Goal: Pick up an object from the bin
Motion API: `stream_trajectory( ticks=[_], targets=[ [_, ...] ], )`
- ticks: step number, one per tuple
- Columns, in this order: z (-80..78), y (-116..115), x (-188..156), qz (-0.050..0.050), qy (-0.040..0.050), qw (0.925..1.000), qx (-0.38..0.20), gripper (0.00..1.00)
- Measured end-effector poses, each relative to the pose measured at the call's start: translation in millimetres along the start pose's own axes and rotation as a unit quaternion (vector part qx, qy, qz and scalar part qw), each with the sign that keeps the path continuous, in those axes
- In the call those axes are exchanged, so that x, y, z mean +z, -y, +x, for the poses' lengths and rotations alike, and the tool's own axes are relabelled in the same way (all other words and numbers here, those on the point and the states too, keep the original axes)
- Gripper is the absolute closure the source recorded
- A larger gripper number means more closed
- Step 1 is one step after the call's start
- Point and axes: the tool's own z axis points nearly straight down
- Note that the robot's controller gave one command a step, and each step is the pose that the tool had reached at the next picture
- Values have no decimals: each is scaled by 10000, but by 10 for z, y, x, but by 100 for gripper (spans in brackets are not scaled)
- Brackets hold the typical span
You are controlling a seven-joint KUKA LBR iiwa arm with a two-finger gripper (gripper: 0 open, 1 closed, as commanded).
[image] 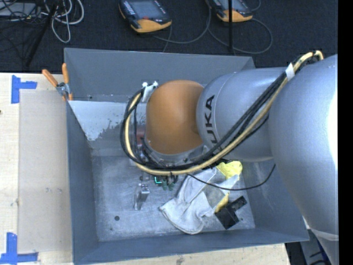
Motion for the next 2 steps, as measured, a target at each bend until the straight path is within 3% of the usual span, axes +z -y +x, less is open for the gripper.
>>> stream_trajectory(
  ticks=[1,2],
  targets=[
    [-19,6,-43,-7,36,10000,16,0],
    [-21,144,-4,-13,46,9994,-353,0]
  ],
)
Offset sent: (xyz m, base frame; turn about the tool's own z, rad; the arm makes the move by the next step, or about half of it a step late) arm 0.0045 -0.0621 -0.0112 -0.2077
